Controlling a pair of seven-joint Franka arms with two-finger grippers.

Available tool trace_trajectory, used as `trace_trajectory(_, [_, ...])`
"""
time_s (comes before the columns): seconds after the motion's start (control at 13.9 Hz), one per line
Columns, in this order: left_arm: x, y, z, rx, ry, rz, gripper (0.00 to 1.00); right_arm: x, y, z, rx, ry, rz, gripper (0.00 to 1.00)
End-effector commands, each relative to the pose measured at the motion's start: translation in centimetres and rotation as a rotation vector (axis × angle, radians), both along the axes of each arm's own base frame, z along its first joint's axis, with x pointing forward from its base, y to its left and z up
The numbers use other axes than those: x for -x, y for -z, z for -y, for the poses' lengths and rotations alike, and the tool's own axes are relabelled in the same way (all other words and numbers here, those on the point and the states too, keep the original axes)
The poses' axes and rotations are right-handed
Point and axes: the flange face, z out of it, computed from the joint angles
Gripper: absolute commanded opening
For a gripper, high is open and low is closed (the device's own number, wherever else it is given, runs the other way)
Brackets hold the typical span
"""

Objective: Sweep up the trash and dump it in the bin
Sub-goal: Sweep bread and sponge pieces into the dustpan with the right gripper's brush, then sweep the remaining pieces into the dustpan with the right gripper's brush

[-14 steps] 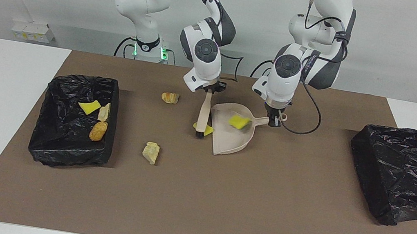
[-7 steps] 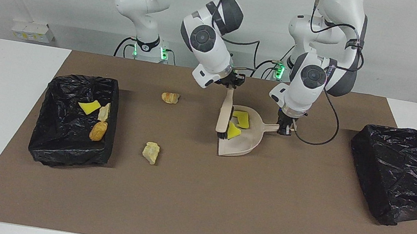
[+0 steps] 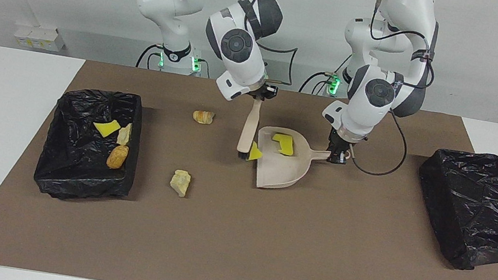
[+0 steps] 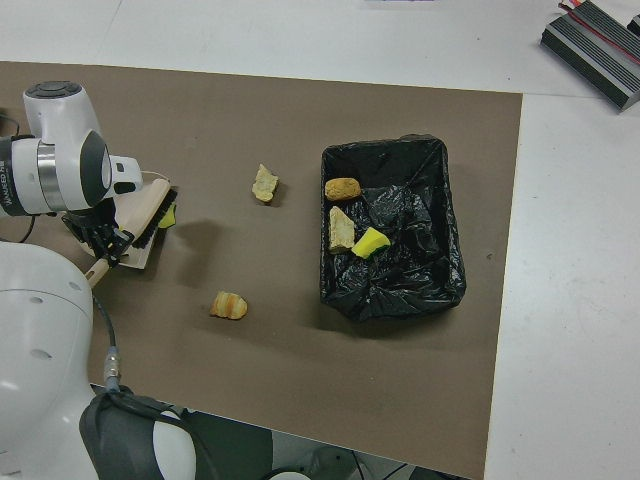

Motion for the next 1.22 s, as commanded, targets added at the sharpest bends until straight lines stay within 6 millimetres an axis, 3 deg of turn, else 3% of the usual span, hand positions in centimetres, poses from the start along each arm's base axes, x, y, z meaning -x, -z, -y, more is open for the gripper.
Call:
trace_trajectory(0.0, [0.8,-0.4,-0.2,0.011,-0.017,0.012,0.0,1.9,0.6,4.6,0.104,0.009,-0.04,0.0])
trace_trajectory(0.29, [1.2,-0.3,0.0,0.004,-0.022,0.007,0.0,6.4,3.1,8.8,0.135,-0.045,-0.099,0.0])
trace_trajectory(0.57, [1.3,-0.2,-0.1,-0.001,-0.019,0.008,0.0,9.1,4.1,11.1,0.23,-0.074,-0.108,0.0])
trace_trajectory(0.86, [1.3,-0.2,-0.1,-0.003,-0.016,0.009,0.0,13.1,7.0,13.3,0.275,0.035,-0.002,0.0])
trace_trajectory(1.15, [1.6,-0.2,0.3,-0.005,-0.011,0.008,0.0,15.1,8.7,14.9,0.264,0.126,0.05,0.0])
